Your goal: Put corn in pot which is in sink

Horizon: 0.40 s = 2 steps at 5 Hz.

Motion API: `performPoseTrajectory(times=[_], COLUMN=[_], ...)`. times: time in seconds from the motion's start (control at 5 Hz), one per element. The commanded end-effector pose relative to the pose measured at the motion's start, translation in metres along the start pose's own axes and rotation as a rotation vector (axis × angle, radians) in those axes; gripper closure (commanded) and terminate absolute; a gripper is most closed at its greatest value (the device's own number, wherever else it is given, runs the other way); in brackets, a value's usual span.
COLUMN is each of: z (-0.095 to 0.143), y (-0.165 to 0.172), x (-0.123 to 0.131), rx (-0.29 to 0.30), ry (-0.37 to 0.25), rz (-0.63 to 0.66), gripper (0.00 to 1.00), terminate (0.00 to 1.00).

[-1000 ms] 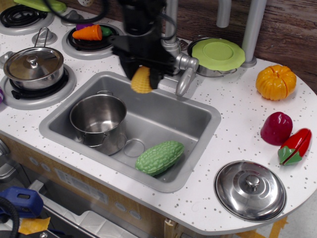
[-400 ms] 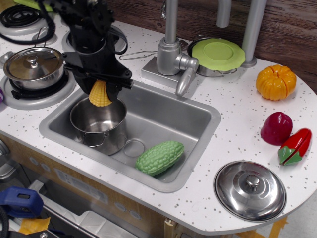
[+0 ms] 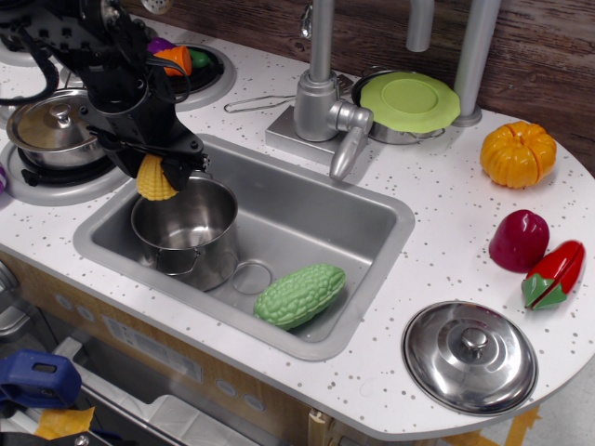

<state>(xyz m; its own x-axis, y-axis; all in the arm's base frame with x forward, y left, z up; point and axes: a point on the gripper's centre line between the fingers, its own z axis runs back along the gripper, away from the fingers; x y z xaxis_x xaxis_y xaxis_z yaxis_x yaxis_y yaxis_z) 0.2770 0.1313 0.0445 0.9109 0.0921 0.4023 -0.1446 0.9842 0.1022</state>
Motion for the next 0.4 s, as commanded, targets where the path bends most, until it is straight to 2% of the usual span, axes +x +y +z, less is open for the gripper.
performPoseTrajectory(times=[0.0, 0.2], z=[0.0011, 0.0011], y=[0.0058, 0.0058], x=[0.0054, 0.0054], rx=[0.011, 0.011], ry=[-0.031, -0.031], rz=[-0.008, -0.008], gripper=[0.00, 0.00], terminate=[0.00, 1.00])
